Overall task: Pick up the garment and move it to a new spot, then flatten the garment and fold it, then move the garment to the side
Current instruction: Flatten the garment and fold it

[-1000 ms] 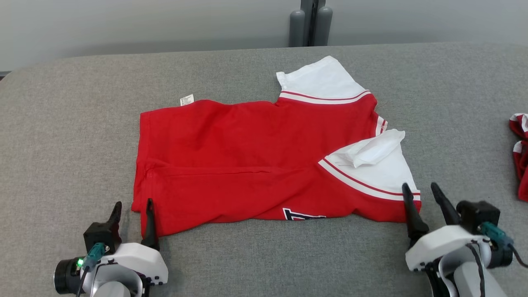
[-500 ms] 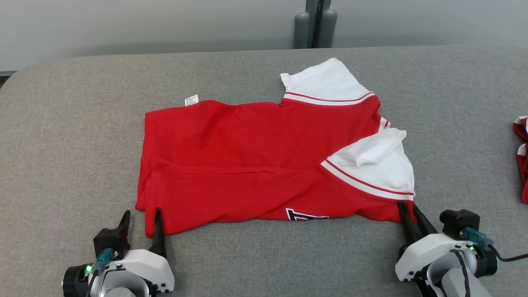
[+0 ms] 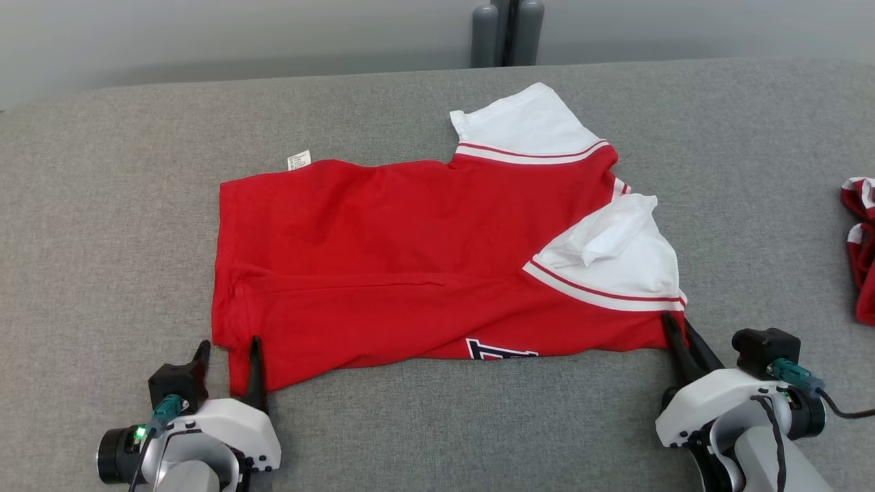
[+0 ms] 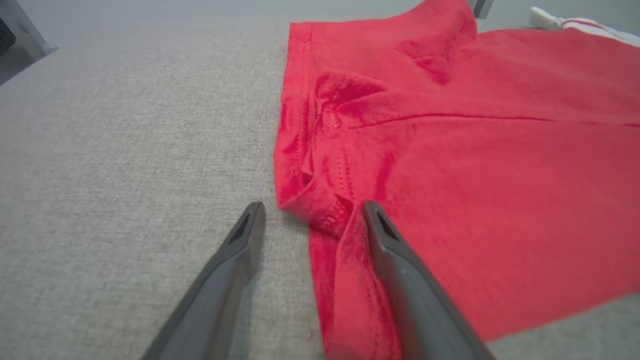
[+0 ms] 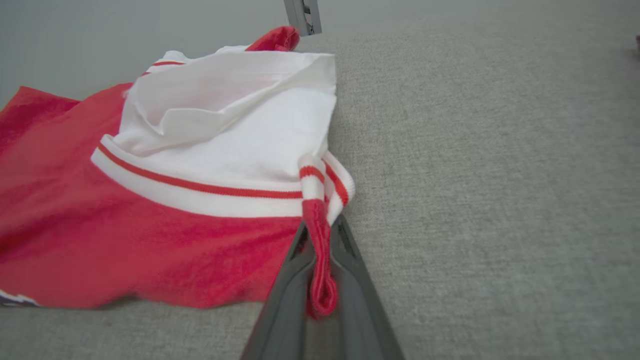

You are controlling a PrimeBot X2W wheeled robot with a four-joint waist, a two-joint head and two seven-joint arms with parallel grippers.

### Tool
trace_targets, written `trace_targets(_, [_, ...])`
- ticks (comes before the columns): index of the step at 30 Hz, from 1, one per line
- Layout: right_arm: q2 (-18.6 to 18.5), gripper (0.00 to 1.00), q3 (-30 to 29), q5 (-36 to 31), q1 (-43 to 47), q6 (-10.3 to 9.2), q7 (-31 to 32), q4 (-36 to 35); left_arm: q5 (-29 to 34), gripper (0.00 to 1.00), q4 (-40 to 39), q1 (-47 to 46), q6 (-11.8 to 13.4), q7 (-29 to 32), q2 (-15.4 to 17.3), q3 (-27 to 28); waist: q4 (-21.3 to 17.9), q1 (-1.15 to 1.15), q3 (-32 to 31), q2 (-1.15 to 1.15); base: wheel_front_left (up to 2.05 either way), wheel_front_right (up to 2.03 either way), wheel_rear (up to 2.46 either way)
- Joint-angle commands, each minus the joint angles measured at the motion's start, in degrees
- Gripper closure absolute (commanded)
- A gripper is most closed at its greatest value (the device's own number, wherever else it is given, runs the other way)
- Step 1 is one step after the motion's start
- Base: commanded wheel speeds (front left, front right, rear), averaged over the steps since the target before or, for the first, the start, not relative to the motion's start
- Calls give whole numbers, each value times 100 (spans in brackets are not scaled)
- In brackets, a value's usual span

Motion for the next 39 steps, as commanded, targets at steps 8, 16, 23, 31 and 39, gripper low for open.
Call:
trace_targets(8, [-52,100,-23,98,-75,-4,5,-81,-18,100,354,-202,-175,18,24,11,-41,0,69,0,0,0,0])
trace_targets(16, [-47,100,-168,93,94,-4,3,-140,-153,100,-7,111,-113,2,36,171,-56,0,-272,0,0,0,0])
trace_targets(23, [-29,100,-195,179,538,-6,3,-78,-129,100,-34,708,-176,2,45,375,-91,0,-971,0,0,0,0])
trace_targets(31, [-57,100,-94,365,1196,-10,1,-164,-224,100,141,1288,-257,2,51,409,-117,0,-1362,0,0,0,0])
trace_targets(39, [-47,0,121,417,1150,-9,-1,-61,-364,0,109,1297,-186,2,39,184,-111,0,-1221,0,0,0,0])
